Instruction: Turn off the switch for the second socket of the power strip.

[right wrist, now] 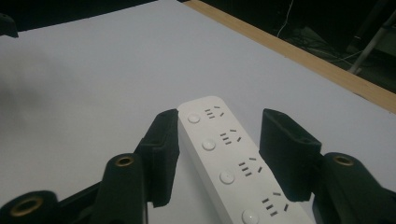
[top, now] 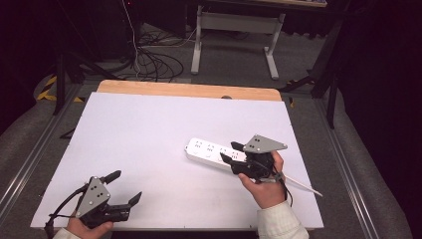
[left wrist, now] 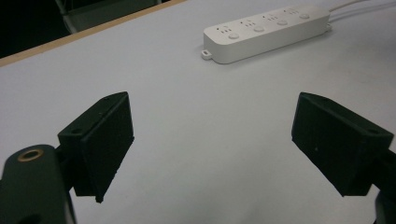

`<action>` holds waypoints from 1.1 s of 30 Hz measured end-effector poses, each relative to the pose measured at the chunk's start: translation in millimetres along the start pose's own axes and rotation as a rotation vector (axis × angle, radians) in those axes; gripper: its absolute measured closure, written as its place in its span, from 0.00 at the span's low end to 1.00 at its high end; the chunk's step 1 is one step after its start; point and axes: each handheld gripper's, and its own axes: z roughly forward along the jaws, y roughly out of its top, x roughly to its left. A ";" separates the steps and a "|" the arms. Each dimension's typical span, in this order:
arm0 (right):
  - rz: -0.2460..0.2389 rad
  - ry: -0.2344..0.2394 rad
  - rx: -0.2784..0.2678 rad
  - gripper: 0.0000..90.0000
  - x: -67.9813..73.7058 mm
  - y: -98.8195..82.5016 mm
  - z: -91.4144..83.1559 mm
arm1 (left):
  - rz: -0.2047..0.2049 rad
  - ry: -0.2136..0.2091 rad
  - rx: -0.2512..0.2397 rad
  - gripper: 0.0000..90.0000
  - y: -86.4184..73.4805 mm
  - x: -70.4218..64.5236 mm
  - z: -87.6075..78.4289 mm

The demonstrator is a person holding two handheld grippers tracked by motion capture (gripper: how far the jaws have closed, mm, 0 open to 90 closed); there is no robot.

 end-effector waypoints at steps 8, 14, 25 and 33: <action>-0.019 0.005 -0.012 0.43 1.8 -3.6 -14.9 | -0.005 0.003 -0.004 0.15 0.4 0.7 -1.3; -0.033 0.005 -0.007 0.40 4.6 -14.0 -25.1 | -0.028 0.000 -0.023 0.15 1.2 0.5 -3.6; -0.028 0.032 -0.034 0.28 4.6 -42.3 -37.7 | -0.033 -0.002 -0.040 0.15 2.1 -0.4 -6.3; 0.026 0.072 -0.027 0.23 -0.1 -61.8 -40.0 | -0.035 -0.006 -0.045 0.14 2.5 -0.5 -8.0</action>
